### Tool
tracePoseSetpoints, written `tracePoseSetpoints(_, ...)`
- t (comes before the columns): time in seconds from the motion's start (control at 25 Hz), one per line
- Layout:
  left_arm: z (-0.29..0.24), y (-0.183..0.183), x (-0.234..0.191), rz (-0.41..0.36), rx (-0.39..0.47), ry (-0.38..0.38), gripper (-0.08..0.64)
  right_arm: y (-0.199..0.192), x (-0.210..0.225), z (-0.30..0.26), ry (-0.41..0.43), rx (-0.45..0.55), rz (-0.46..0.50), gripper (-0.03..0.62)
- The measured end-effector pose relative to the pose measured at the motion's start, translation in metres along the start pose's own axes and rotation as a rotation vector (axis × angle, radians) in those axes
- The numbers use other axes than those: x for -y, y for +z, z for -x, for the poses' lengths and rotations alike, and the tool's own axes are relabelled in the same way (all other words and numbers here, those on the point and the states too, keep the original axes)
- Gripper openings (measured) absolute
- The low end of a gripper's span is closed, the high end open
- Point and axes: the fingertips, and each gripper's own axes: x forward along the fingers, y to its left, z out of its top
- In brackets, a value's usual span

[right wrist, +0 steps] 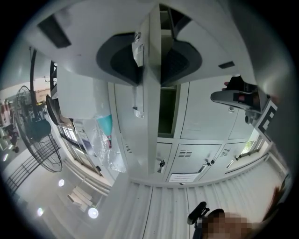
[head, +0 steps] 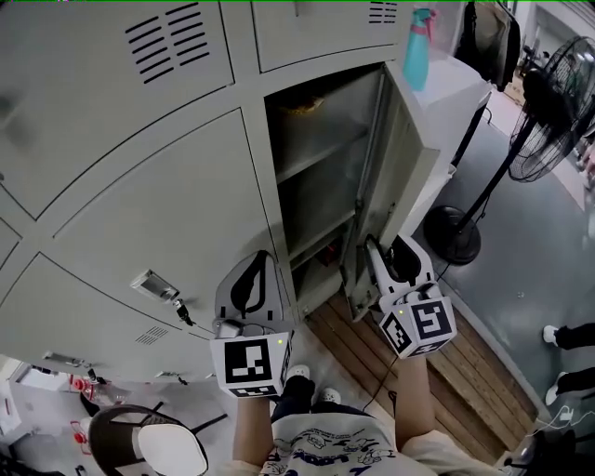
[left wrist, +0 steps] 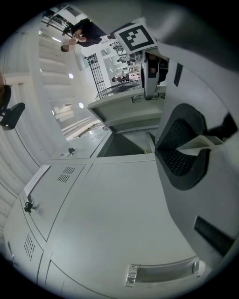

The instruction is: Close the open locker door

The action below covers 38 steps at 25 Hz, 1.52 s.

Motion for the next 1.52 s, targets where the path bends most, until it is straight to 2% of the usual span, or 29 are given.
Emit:
tracePoseSetpoints(0.44, 0.011, -0.001, -0.025, 0.003, 0.003, 0.045, 0.002, -0.003, -0.027, -0.018, 0.051, -0.003, 0.001, 0.149)
tracePoseSetpoints(1.04, 0.035, 0.0, -0.071, 0.002, 0.008, 0.155, 0.002, -0.006, -0.066, -0.055, 0.144, -0.001, -0.013, 0.135)
tracePoseSetpoints(1.52, 0.04, 0.002, -0.086, 0.001, 0.015, 0.186, 0.002, -0.009, -0.084, -0.079, 0.183, 0.008, -0.006, 0.12)
